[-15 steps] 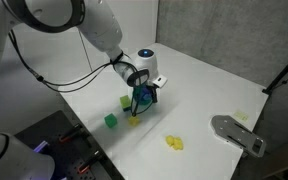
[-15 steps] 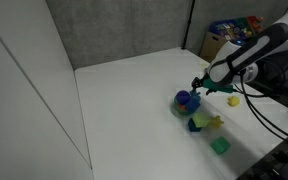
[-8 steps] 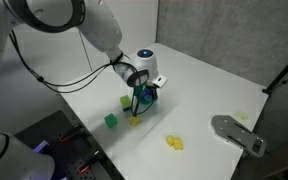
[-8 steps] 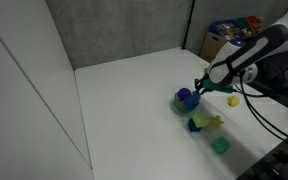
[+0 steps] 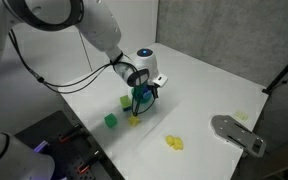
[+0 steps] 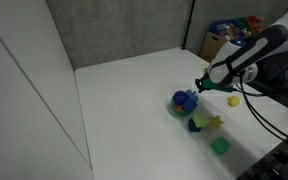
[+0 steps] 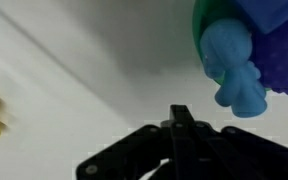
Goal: Remove the toy elephant from the green bowl and put it on the table
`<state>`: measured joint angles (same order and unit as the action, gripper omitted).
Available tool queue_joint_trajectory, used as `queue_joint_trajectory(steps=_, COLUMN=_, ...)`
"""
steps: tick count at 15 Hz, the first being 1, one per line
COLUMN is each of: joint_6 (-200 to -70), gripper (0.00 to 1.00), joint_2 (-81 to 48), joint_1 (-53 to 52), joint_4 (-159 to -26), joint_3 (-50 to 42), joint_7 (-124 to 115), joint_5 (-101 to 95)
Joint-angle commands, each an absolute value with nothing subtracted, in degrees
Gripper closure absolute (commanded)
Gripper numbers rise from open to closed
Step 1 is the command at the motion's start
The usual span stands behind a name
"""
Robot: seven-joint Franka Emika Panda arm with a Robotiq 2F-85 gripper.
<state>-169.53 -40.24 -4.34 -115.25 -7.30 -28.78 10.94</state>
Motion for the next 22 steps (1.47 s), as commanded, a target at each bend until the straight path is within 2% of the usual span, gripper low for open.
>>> queue_joint_trajectory(steps=1, joint_6=-170.29, gripper=0.98, joint_2=-38.84, joint_1=-6.85, joint_4=-115.81, joint_3=-9.23, joint_7=-28.95, joint_5=12.17)
queue_joint_trajectory(steps=2, joint_6=-170.50, gripper=0.98, joint_2=-38.54, joint_1=-7.26, joint_4=-116.08, joint_3=-9.51, joint_7=-28.89, joint_5=12.10)
queue_joint_trajectory(steps=3, joint_6=-170.81, gripper=0.93, joint_2=-38.05, joint_1=-7.40, joint_4=-116.50, joint_3=-9.52, joint_7=-28.82, joint_5=12.23)
queue_joint_trajectory(steps=4, joint_6=-171.18, gripper=0.71, joint_2=-37.62, joint_1=-7.65, joint_4=-116.88, joint_3=-9.65, joint_7=-28.75, joint_5=12.25)
queue_joint_trajectory(steps=6, joint_6=-172.04, gripper=0.67, joint_2=-36.71, joint_1=-8.38, joint_4=-117.67, joint_3=-10.25, joint_7=-29.01, joint_5=12.29)
queue_joint_trajectory(steps=10, joint_6=-174.50, gripper=0.35, joint_2=-35.72, joint_1=-9.90, joint_4=-119.13, joint_3=-11.34, joint_7=-29.15, joint_5=12.33)
queue_joint_trajectory(steps=14, joint_6=-175.16, gripper=0.04, joint_2=-36.10, joint_1=-7.17, joint_4=-119.36, joint_3=-7.59, joint_7=-27.24, joint_5=13.87)
queue_joint_trajectory(steps=15, joint_6=-174.72, gripper=0.00, joint_2=-36.19, joint_1=-6.29, joint_4=-119.19, joint_3=-6.35, joint_7=-26.75, joint_5=14.44)
queue_joint_trajectory(steps=22, joint_6=-174.54, gripper=0.00, joint_2=-38.38, joint_1=-3.09, joint_4=-117.50, joint_3=-2.10, joint_7=-25.39, joint_5=15.97)
